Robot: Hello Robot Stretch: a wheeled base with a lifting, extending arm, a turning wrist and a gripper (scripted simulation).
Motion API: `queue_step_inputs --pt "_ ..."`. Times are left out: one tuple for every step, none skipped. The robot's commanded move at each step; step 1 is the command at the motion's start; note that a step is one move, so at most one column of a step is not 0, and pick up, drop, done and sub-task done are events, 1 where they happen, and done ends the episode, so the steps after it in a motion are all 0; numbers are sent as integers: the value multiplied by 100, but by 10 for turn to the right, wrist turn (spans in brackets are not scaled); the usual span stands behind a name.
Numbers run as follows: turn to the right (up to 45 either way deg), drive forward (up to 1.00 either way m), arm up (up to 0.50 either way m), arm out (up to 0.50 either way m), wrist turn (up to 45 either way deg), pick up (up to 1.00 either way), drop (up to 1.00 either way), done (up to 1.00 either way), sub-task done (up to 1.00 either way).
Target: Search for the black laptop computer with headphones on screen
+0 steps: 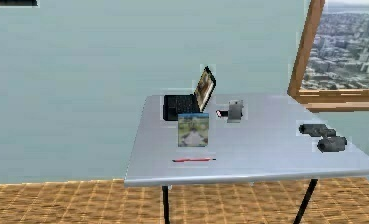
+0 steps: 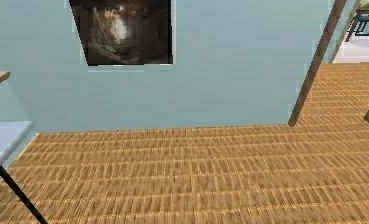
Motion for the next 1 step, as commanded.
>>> queue_step_inputs --pt "0 0 0 0 0 0 0 100 0"
